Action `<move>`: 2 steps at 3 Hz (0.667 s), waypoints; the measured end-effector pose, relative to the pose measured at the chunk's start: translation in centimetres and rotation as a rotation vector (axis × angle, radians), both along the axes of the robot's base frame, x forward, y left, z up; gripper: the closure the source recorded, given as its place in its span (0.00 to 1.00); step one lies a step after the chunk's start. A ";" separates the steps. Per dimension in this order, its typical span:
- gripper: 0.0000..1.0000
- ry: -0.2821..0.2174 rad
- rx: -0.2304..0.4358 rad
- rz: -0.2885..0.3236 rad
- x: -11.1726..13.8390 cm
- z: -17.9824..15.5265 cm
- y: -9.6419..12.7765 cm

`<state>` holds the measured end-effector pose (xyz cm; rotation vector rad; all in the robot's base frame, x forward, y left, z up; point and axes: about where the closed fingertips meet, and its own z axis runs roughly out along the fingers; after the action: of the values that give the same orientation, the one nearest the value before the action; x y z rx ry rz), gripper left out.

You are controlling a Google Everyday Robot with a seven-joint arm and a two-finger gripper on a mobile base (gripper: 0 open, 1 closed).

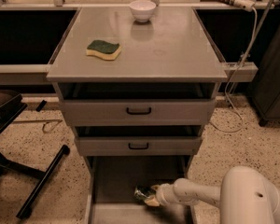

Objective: Place green can into bottom drawer

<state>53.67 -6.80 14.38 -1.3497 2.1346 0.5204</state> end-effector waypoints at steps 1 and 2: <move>0.12 0.000 0.000 0.000 0.0 0.0 0.0; 0.00 0.000 0.000 0.000 0.0 0.0 0.0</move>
Offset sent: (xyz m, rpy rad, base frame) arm 0.0000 0.0000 0.0000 0.0000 0.0000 0.0000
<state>53.66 -6.79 14.38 -1.3497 2.1346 0.5204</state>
